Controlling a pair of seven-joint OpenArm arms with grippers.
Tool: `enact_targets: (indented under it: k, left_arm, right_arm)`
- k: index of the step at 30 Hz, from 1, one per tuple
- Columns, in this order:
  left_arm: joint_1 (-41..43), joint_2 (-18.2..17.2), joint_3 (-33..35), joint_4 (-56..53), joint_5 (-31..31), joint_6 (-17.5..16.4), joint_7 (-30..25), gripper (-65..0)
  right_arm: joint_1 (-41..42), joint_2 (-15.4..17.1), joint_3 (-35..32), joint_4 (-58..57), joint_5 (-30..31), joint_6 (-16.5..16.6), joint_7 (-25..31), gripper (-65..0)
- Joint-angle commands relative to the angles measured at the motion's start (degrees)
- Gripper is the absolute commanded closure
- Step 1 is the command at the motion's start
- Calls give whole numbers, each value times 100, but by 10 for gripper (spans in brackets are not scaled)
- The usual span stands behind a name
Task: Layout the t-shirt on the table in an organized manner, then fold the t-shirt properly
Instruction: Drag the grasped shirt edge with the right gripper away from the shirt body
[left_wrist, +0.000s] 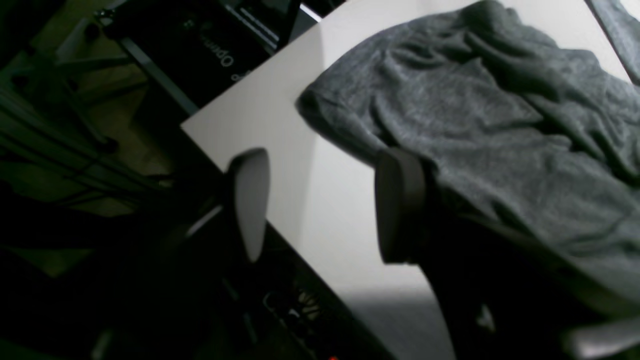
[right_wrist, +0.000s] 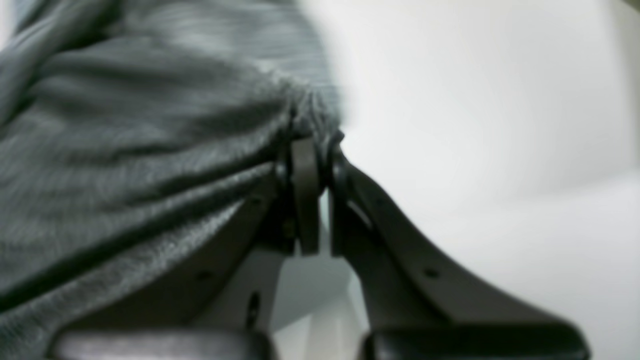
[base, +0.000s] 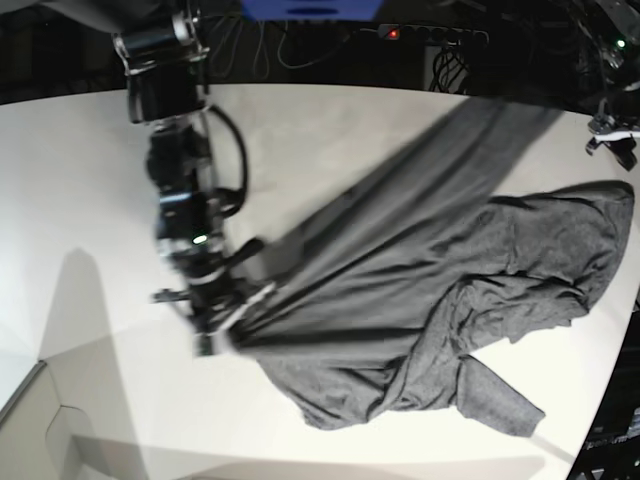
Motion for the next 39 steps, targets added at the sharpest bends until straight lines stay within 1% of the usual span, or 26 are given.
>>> enact_targets:
  k: [1,4,6,9,12,13,21,23,27,32,35,39]
  left_arm:
    - [-38,-60,-32,115,-10,21,-137,-331]
    - [-179,-78,-23,106,-2,21,-137,-332]
    - [-232,-95,-14,106,7,21,-137,-332]
    - [-311,-95,3,106,-2,21,-128,-332]
    - [-390,-69,12,88,7,12,-128,-332]
    - [-399,-60,21,80,-2,12,-128,-332]
    - [-469,-113,1164,71,42,30,-128,-332]
    - [-592,-113,1322,71,42,30,-128,-332]
    - [-865,-86,1366,-87,42,47,-128,-332]
    - [-1436,-122,1366,-712,42,21,-128,-332]
    - [-1832,-253,1489,-887,42,21,-128,-332]
    - [-2386,-649,2131,-1345,42,30,-128,-332]
  right_arm:
    - [246,56,204,112,-16,-5,156,0]
    - [378,250,732,-55,-16,3,112,0]
    - [563,434,899,-187,-16,3,112,0]
    - [686,619,943,-503,-16,3,130,0]
    - [809,689,943,-802,-16,3,130,0]
    - [818,689,943,-846,-16,3,147,0]
    - [791,681,934,-864,-16,3,121,0]
    - [791,681,925,-864,-16,3,121,0]
    - [791,681,908,-864,-16,3,112,0]
    - [738,672,908,-872,-16,3,103,0]
    - [703,672,899,-872,-25,3,103,0]
    - [695,663,899,-872,-25,3,103,0]
